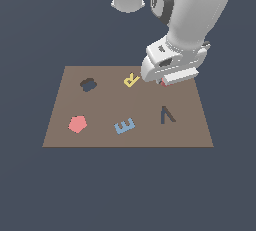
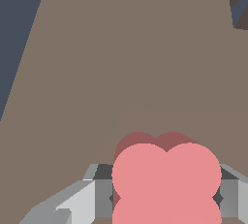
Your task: Insert a designated object into the corresponding slot on a board.
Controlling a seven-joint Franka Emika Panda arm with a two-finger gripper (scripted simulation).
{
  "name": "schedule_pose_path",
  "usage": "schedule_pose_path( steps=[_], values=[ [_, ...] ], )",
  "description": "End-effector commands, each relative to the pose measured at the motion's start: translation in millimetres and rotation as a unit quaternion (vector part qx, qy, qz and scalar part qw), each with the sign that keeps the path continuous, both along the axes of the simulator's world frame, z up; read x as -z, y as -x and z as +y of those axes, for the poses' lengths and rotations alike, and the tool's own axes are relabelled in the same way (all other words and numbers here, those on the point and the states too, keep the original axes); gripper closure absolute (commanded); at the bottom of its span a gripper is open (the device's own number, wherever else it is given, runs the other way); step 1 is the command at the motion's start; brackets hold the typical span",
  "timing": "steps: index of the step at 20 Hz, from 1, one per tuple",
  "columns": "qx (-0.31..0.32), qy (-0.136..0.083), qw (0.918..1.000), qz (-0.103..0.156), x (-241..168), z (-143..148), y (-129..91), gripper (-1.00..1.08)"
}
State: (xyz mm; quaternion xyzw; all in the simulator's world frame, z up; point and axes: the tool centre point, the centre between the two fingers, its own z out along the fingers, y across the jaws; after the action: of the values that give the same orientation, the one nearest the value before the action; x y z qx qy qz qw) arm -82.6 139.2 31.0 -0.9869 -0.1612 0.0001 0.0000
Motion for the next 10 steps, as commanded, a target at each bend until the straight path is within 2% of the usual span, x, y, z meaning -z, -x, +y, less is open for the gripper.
schedule_pose_path(
  steps=[1,6,10],
  values=[
    [0.030,0.000,0.9996,0.000,0,0,-9,1.08],
    [0.109,0.000,0.9941,0.000,-1,-4,-31,1.08],
    [0.190,-0.001,0.9818,0.000,-2,-12,-53,1.08]
  ],
)
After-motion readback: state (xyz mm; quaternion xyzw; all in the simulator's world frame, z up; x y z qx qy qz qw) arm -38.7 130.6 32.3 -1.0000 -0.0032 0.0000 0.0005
